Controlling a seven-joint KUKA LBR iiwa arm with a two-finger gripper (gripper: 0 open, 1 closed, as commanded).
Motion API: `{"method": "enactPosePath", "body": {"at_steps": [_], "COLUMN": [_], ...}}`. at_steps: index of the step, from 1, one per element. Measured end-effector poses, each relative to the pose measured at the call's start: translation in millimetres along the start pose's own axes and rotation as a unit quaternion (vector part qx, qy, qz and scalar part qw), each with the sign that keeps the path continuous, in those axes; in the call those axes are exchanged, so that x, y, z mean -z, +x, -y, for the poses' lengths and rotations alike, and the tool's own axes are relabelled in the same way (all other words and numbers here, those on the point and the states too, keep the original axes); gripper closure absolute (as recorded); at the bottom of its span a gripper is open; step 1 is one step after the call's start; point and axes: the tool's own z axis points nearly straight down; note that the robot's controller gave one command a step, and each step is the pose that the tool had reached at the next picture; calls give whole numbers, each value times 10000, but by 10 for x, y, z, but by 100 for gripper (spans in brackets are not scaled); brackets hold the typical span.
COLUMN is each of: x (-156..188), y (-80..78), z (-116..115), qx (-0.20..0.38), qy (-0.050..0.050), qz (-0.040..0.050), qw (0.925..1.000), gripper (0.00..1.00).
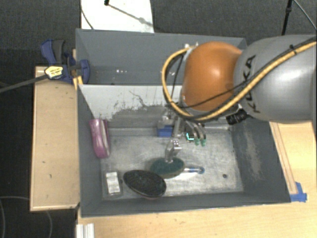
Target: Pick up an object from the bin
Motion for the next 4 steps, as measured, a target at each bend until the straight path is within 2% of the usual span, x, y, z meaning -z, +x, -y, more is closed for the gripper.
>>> {"method": "enactPosePath", "body": {"at_steps": [1,2,3,4], "x": [-1232,-954,-962,-1249], "y": [631,566,454,637], "z": [-41,208,428,1018], "qx": [1223,-873,-2737,-2707], "qy": [-1,-3,-8,-12], "qz": [144,52,50,53], "qw": [9924,9962,9618,9627], "gripper": [0,0,0,0]}}
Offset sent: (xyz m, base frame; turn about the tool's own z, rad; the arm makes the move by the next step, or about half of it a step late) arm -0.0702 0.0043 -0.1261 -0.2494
